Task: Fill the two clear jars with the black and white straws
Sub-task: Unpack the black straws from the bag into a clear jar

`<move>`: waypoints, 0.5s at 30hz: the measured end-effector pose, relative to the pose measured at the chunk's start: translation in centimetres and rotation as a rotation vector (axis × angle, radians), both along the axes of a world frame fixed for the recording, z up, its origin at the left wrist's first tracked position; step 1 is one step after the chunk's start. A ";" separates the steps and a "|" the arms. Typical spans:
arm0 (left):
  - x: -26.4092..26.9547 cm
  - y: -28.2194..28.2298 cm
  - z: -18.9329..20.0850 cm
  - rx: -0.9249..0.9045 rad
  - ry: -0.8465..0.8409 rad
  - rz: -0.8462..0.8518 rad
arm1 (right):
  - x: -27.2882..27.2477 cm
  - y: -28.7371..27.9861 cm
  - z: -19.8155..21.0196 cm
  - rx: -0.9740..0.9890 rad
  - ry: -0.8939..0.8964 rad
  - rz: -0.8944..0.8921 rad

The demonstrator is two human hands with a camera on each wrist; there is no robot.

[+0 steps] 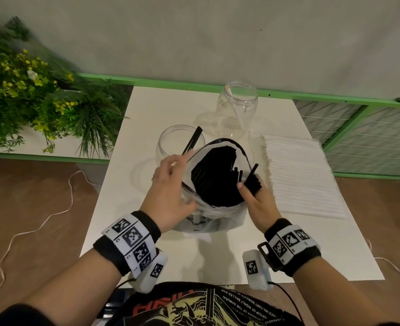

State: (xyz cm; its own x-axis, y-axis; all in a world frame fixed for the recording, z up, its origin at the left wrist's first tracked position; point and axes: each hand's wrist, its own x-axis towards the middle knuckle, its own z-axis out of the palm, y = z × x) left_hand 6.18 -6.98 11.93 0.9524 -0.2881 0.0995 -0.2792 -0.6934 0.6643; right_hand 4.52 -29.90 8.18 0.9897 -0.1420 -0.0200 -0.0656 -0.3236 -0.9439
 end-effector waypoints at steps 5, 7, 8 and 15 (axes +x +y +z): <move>1.2 -1.3 0.7 0.050 0.090 -0.021 | -1.6 0.2 0.0 -0.244 -0.216 0.041; 1.5 -1.6 0.7 0.005 0.049 0.040 | -1.8 -0.1 0.1 -0.269 -0.235 0.066; 1.6 -1.6 0.8 -0.022 0.031 0.049 | -1.8 -0.2 0.3 -0.225 -0.206 0.069; 1.8 -0.8 1.2 -0.038 0.199 -0.001 | -2.3 -1.6 0.5 0.157 0.009 0.164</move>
State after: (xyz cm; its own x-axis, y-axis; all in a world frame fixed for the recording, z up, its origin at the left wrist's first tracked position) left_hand 8.00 -7.81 13.09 0.9541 -0.2887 -0.0797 -0.1404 -0.6662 0.7324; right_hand 2.22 -31.49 8.68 0.9989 0.0264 -0.0385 -0.0331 -0.1797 -0.9832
